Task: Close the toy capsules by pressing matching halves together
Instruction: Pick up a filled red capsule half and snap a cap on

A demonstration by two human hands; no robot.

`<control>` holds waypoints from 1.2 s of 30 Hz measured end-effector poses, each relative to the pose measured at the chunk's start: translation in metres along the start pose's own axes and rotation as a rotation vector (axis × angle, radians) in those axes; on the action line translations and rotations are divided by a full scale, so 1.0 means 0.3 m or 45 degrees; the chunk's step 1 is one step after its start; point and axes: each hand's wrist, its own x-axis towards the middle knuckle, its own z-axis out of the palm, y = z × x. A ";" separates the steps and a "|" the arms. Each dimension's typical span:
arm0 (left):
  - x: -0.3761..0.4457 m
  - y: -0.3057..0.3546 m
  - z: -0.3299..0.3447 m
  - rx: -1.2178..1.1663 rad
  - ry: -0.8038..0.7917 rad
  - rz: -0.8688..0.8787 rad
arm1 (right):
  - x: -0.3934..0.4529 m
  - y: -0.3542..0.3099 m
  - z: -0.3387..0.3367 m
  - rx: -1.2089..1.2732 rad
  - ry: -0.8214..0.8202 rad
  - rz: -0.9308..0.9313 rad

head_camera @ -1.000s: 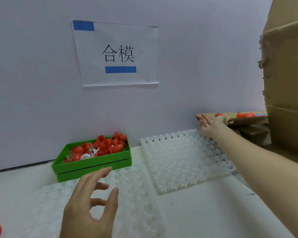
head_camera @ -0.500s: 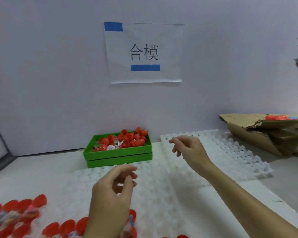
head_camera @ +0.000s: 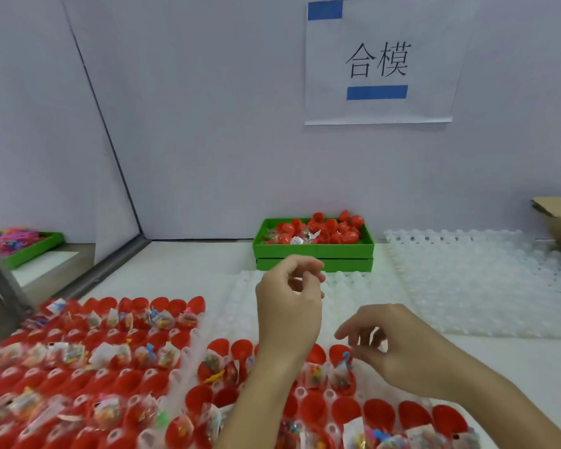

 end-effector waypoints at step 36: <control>-0.034 -0.021 0.033 0.073 -0.647 -0.039 | -0.046 0.034 -0.079 0.348 0.357 -0.057</control>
